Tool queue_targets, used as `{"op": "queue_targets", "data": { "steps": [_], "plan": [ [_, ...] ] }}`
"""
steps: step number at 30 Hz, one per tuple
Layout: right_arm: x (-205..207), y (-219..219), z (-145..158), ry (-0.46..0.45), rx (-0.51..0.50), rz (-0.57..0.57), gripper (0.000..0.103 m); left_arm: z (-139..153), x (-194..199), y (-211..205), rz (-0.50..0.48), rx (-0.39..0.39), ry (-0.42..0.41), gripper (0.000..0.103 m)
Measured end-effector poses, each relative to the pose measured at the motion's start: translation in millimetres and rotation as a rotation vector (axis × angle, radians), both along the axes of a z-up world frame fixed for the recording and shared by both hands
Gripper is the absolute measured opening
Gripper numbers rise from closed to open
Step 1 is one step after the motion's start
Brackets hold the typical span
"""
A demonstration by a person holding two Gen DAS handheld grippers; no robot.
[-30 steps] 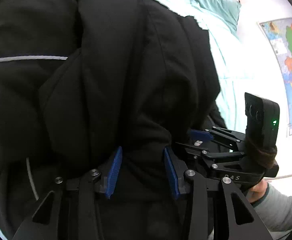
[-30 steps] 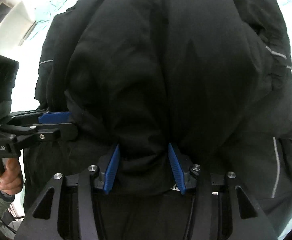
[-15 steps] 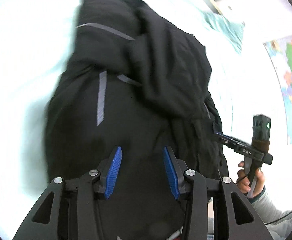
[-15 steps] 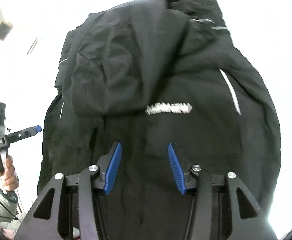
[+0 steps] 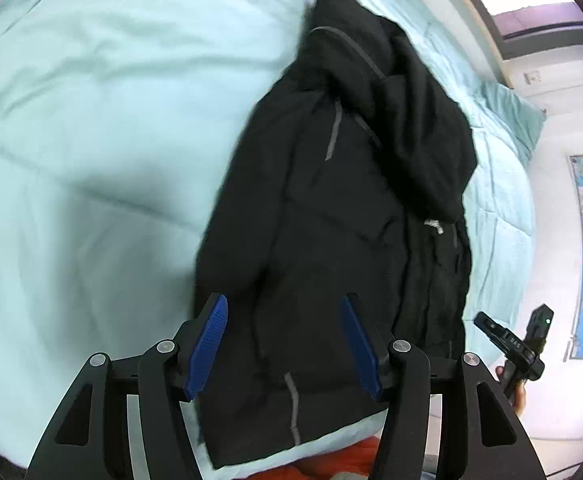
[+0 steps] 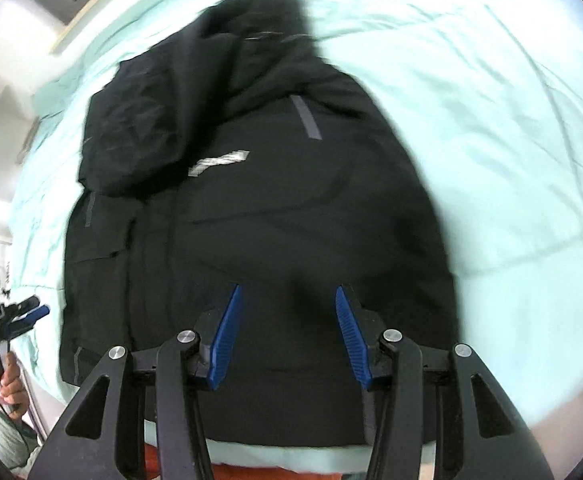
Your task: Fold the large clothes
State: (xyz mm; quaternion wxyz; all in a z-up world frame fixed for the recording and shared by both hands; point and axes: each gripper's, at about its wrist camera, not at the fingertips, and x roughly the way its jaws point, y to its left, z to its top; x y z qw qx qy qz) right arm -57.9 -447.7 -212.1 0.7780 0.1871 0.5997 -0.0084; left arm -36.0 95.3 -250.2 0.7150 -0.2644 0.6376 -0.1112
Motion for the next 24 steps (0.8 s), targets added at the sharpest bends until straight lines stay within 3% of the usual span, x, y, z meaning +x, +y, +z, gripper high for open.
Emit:
{"op": "queue_targets", "data": {
  "steps": [7,14,24],
  "plan": [
    [-25,-50,-12,0.078,-0.022,-0.114,0.052,-24,-24,23,0.083,0.0,0.072,0.061],
    [-35,-70,-43,0.172,0.023,-0.128,0.052,-57,-42,22,0.112,-0.02,0.167,0.061],
    [-42,-63,-70,0.241,0.073,-0.073,0.057,-69,-55,27,0.226,-0.17,0.162,0.064]
  ]
}}
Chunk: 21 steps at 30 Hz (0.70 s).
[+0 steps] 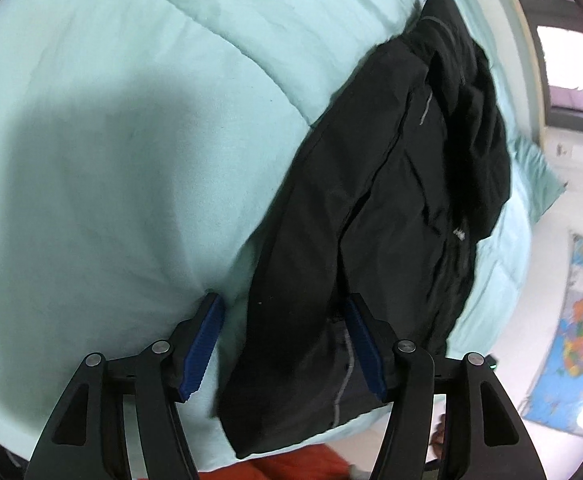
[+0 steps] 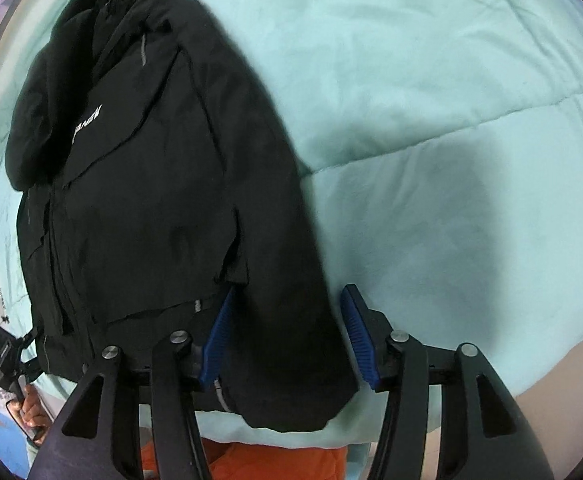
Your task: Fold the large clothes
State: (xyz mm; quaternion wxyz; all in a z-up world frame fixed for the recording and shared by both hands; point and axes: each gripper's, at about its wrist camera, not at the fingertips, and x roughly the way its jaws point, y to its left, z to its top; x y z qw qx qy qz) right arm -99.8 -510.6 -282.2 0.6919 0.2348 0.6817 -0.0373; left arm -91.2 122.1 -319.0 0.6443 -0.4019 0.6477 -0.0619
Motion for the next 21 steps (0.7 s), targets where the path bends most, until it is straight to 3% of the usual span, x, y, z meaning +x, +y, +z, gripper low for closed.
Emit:
{"op": "queue_targets", "data": {
  "steps": [4,5,7,8,11,15,18,21],
  "plan": [
    [-1,6,3,-0.004,-0.006,0.042,0.056,9,-5,-3,-0.024,0.0,-0.043,0.064],
    [-1,8,4,-0.007,-0.014,0.053,0.053,12,-7,-7,-0.035,-0.001,-0.06,0.056],
    [-4,10,9,-0.013,-0.032,0.081,0.038,20,-10,-12,-0.081,0.028,-0.095,0.04],
    [-5,12,14,-0.022,-0.031,0.091,0.036,25,-12,-14,-0.099,0.05,-0.109,0.036],
    [-12,12,25,-0.038,0.005,0.116,0.035,30,-17,-10,-0.095,0.042,-0.122,0.036],
    [-16,1,12,0.002,0.08,0.074,0.038,16,-17,-10,-0.089,0.027,-0.071,0.041],
    [-17,-10,-1,0.014,0.137,0.021,0.055,3,-19,-17,-0.103,0.003,-0.033,0.05],
    [-19,-4,-14,0.024,0.17,-0.005,0.06,-2,-19,-21,-0.1,0.005,-0.019,0.052]
  ]
}}
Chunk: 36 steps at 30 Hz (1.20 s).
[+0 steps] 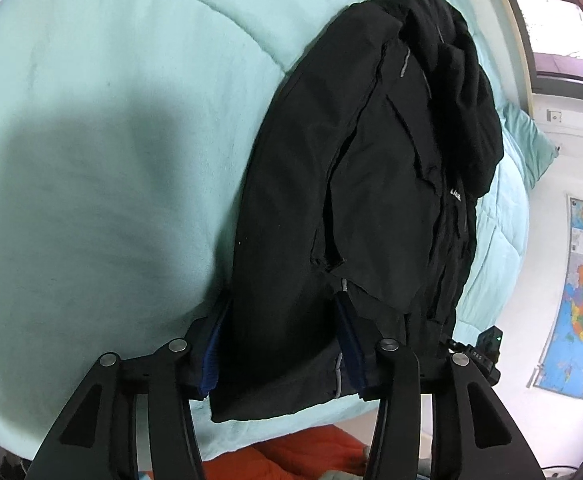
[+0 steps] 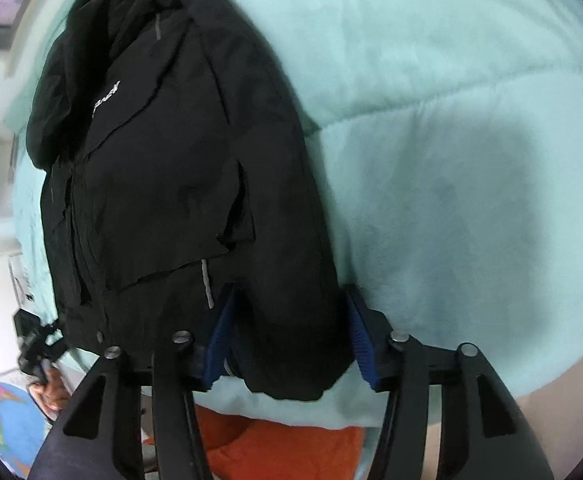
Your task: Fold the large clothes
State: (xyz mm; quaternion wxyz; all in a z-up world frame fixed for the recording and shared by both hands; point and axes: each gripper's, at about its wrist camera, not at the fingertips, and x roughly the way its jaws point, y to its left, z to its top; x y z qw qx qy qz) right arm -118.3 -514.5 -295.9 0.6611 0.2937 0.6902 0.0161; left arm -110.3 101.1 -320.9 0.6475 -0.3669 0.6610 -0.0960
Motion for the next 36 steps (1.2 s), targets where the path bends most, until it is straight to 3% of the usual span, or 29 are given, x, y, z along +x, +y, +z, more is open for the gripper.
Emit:
{"op": "queue_targets", "data": {
  "steps": [3,5,6,11,14,18,19,20,26,36],
  "plan": [
    [2,5,4,-0.016,-0.012,0.013,0.058,6,2,-6,-0.013,0.023,-0.024,0.051],
    [3,11,14,-0.037,-0.008,0.052,0.037,16,4,-9,-0.04,0.025,-0.065,0.03],
    [3,16,21,-0.059,-0.016,0.071,0.033,24,5,-11,-0.047,0.007,-0.092,0.03],
    [7,26,31,-0.103,0.048,0.091,0.036,38,13,-18,-0.083,-0.07,-0.133,0.031],
    [13,22,16,-0.069,0.094,0.063,0.037,26,16,-26,-0.1,-0.092,-0.091,0.051],
    [14,21,5,-0.055,0.113,0.015,0.037,13,14,-38,-0.101,-0.02,-0.062,0.051],
    [15,22,9,-0.068,0.1,0.015,0.034,15,13,-38,-0.097,-0.023,-0.076,0.044],
    [15,23,17,-0.09,0.078,0.02,0.033,22,14,-38,-0.095,-0.022,-0.103,0.037],
    [27,17,69,-0.219,0.064,0.052,0.025,71,34,-47,-0.111,-0.031,-0.239,0.022],
    [82,1,162,-0.452,0.09,0.007,0.025,155,87,-32,-0.023,-0.104,-0.471,0.019]
  ]
}}
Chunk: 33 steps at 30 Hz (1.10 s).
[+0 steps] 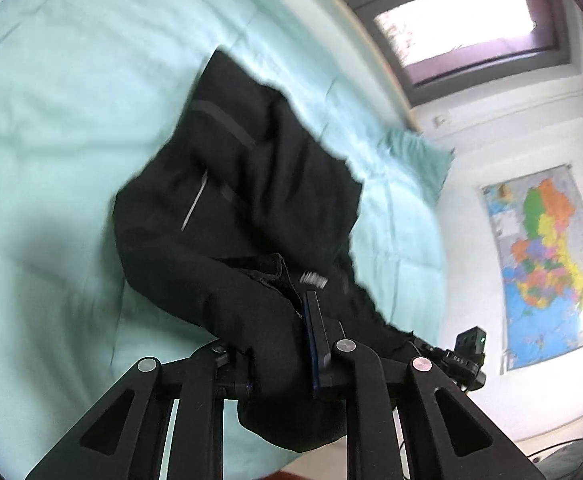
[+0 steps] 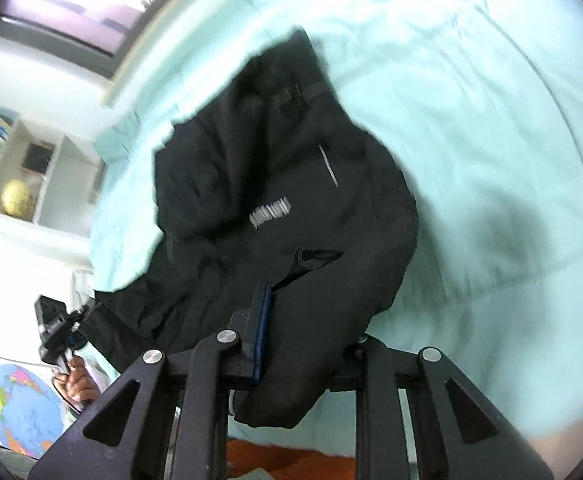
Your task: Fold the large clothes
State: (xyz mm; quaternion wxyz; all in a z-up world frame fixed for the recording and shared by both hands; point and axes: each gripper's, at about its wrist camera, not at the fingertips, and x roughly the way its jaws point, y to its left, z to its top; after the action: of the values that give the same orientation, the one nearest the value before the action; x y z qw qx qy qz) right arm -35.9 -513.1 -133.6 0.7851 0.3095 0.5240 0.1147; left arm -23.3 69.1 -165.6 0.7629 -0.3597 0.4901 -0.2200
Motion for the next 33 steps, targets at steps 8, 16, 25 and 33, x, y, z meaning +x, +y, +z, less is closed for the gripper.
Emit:
{"op": "queue_targets", "data": {
  "steps": [8,16,25,33],
  "plan": [
    [88,-9,66,-0.165,-0.008,-0.049,0.025,57,75,10,0.047,-0.032,-0.128,0.019],
    [212,-13,79,-0.165,-0.037,-0.104,0.025,77,192,-3,0.084,-0.027,-0.156,0.019],
    [386,4,-29,0.054,-0.123,-0.144,0.025,-44,367,-14,0.256,0.035,0.151,0.019],
    [428,29,-130,0.216,-0.249,-0.064,0.025,-148,410,-29,0.27,0.098,0.304,0.02]
  ]
}}
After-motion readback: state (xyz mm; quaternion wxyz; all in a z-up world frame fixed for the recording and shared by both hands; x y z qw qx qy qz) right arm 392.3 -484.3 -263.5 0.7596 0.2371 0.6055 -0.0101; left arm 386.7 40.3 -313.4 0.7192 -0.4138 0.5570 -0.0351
